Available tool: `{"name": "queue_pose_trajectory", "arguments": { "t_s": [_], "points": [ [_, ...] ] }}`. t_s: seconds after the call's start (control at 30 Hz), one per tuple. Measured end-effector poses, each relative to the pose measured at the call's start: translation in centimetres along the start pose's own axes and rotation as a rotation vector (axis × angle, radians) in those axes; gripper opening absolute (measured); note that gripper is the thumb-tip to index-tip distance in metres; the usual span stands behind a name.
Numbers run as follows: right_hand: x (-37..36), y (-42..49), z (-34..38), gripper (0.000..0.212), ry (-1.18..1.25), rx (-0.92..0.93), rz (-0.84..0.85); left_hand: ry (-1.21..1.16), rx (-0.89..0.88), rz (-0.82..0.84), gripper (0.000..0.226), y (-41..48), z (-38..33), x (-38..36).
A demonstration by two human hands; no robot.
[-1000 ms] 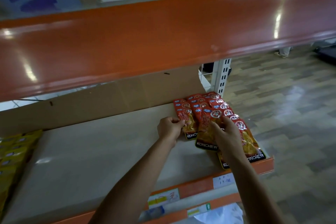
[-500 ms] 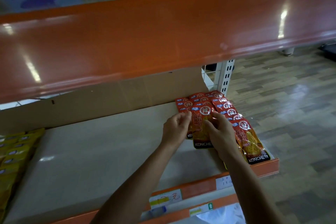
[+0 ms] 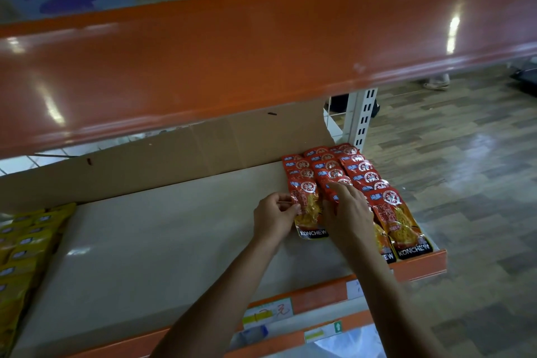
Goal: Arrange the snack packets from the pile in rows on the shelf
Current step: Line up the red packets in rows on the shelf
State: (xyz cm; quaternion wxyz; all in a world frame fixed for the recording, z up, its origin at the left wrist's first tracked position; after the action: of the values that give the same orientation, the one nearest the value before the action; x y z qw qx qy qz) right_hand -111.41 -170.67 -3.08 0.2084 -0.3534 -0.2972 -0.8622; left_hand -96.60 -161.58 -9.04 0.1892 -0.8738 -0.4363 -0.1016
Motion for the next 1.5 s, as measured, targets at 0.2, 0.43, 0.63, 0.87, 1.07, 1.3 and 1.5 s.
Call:
{"name": "queue_pose_trajectory", "arguments": {
  "t_s": [0.2, 0.43, 0.63, 0.87, 1.07, 1.3, 1.5],
  "points": [
    [-0.5, -0.6, -0.1, 0.039, -0.046, 0.022, 0.025, 0.069, 0.013, -0.014, 0.016, -0.1, -0.1, -0.9],
    [-1.0, -1.1, 0.2, 0.037, -0.024, 0.053, 0.040, 0.106, 0.038, -0.026, 0.022, -0.2, -0.1, -1.0],
    [-1.3, -1.4, 0.7, 0.037, -0.025, 0.076, 0.038, 0.192, 0.009, -0.074, 0.023, -0.5, -0.8, -0.6],
    [-3.1, -2.3, 3.3, 0.040, -0.044, 0.159, 0.083, 0.491, -0.207, -0.176, 0.023, -3.1, -2.6, 2.4],
    [-6.9, -4.0, 8.8, 0.045, -0.051, 0.223, 0.203, 0.654, -0.369, -0.242, 0.037, -5.8, -1.0, 7.9],
    [-12.8, -9.0, 20.0, 0.049, 0.014, 0.383, 0.315, 0.717, -0.316, -0.399, 0.038, -9.7, 3.9, 20.1],
    [-17.8, -15.5, 30.9, 0.046, 0.134, 0.518, 0.362, 0.717, -0.333, -0.613, 0.031, -15.1, 8.5, 33.0]
  ]
}}
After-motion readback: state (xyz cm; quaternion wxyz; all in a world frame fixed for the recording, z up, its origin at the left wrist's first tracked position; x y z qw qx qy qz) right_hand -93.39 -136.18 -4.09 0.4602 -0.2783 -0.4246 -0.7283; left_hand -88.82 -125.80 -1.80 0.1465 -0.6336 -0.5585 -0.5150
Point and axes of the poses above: each hand's wrist, its own y-axis towards the middle knuckle, its own x-axis out of the back of the hand, z = x × y, the point moved 9 cm from there along y, towards the middle knuckle, and after that the axes turned 8 degrees about x, right-handed, at the moved point
